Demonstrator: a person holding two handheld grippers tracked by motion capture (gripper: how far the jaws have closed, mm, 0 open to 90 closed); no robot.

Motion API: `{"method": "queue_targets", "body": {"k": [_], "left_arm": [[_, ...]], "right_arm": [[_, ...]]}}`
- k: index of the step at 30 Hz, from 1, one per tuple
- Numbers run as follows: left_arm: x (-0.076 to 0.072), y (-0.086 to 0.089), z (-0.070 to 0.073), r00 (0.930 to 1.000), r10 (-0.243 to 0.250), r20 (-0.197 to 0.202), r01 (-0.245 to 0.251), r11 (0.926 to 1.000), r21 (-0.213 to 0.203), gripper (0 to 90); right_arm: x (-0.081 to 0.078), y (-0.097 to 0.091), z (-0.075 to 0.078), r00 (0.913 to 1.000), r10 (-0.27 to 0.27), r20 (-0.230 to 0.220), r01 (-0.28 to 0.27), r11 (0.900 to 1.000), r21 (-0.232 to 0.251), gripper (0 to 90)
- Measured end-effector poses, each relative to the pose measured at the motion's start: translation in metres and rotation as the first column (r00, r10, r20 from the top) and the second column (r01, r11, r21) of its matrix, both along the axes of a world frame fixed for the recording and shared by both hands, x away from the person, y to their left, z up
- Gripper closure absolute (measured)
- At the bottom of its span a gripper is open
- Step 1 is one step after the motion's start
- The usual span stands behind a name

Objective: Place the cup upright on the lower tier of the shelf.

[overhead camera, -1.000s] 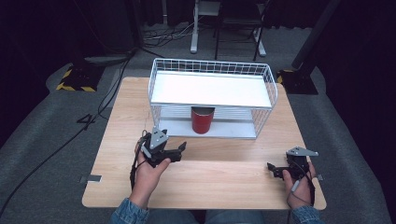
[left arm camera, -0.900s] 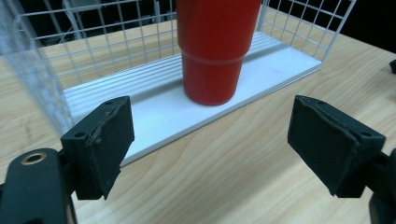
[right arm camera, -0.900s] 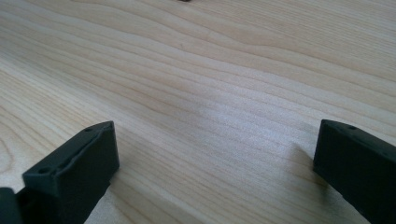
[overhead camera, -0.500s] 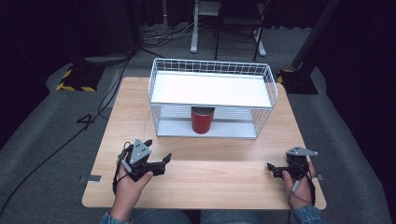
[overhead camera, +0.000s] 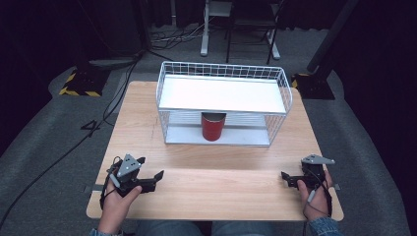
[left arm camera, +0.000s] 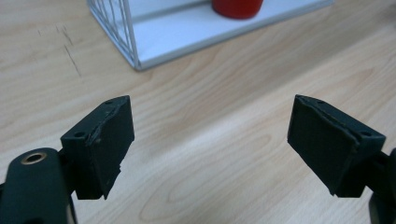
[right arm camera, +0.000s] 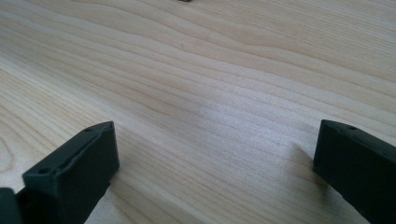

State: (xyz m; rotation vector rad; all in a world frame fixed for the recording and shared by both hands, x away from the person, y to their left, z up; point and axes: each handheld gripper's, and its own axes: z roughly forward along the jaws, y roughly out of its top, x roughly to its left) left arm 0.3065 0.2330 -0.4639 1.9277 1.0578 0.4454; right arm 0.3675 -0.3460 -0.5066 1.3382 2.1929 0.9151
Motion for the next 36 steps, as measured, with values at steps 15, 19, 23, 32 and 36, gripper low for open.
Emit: {"method": "queue_targets", "body": {"k": [15,19,23,32,36], "left_arm": [[0.007,0.026,-0.028,0.9932,0.066,-0.096,-0.057,0.9937,0.096,16.5],[0.008,0.031,-0.034,0.9888,0.081,-0.126,-0.067,0.9914,0.112,16.6],[0.01,0.032,-0.04,0.9854,0.074,-0.153,-0.053,0.989,0.138,16.5],[0.013,0.032,-0.042,0.9889,0.073,-0.129,-0.051,0.984,0.171,14.9],[0.013,0.031,-0.042,0.989,0.074,-0.128,-0.052,0.9841,0.17,14.6]], "right_arm": [[0.0,0.0,0.0,1.0,0.006,-0.002,-0.006,1.0,0.0,0.3],[0.0,0.0,0.0,1.0,0.006,-0.003,-0.006,1.0,0.0,0.3],[0.0,0.0,0.0,1.0,0.008,-0.003,-0.008,1.0,0.0,0.3],[0.0,0.0,0.0,0.9999,0.01,-0.002,-0.01,0.9999,0.001,0.3],[0.0,0.0,0.0,0.9999,0.01,-0.002,-0.01,1.0,0.0,0.3]]}}
